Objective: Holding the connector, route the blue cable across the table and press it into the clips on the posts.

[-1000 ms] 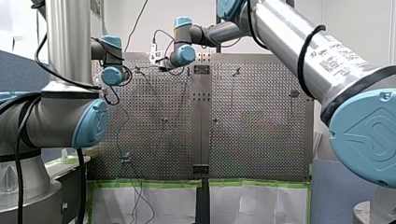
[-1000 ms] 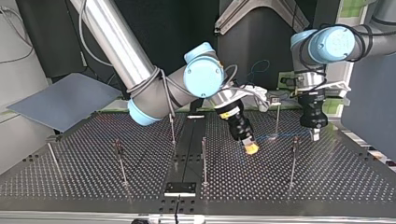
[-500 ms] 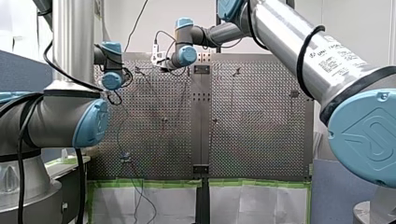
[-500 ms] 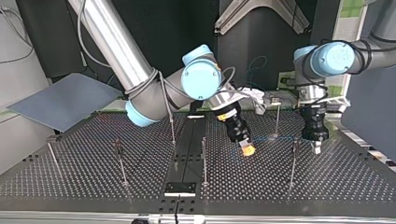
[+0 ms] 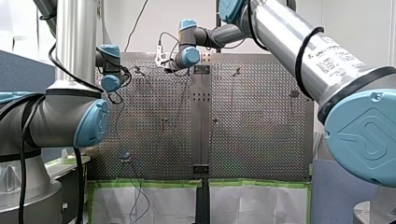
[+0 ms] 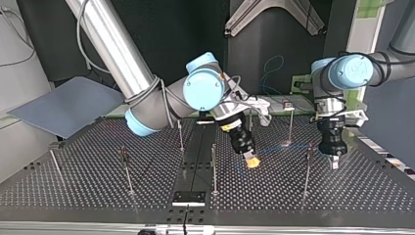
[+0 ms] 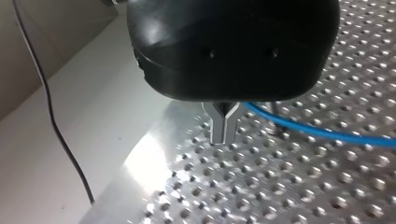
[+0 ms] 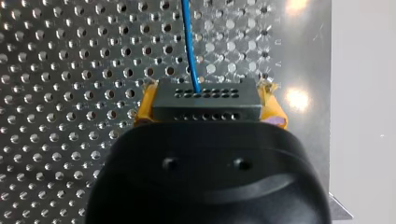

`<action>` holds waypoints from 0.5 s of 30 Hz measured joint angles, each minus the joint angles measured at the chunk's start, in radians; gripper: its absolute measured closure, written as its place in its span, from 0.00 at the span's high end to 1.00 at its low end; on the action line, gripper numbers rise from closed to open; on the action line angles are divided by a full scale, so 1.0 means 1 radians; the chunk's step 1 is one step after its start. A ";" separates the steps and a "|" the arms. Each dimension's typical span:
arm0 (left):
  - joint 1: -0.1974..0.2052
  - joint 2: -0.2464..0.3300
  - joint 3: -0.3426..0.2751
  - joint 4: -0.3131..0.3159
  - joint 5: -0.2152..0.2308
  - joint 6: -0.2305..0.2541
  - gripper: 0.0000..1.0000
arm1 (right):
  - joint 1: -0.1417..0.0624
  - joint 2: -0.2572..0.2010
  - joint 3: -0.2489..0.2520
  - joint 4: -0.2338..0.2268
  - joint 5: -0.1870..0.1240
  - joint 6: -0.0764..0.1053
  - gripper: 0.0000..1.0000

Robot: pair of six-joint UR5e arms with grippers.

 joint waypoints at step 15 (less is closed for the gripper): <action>-0.005 -0.026 0.014 0.021 0.040 -0.028 0.00 | -0.007 0.013 0.000 0.005 0.002 -0.001 0.00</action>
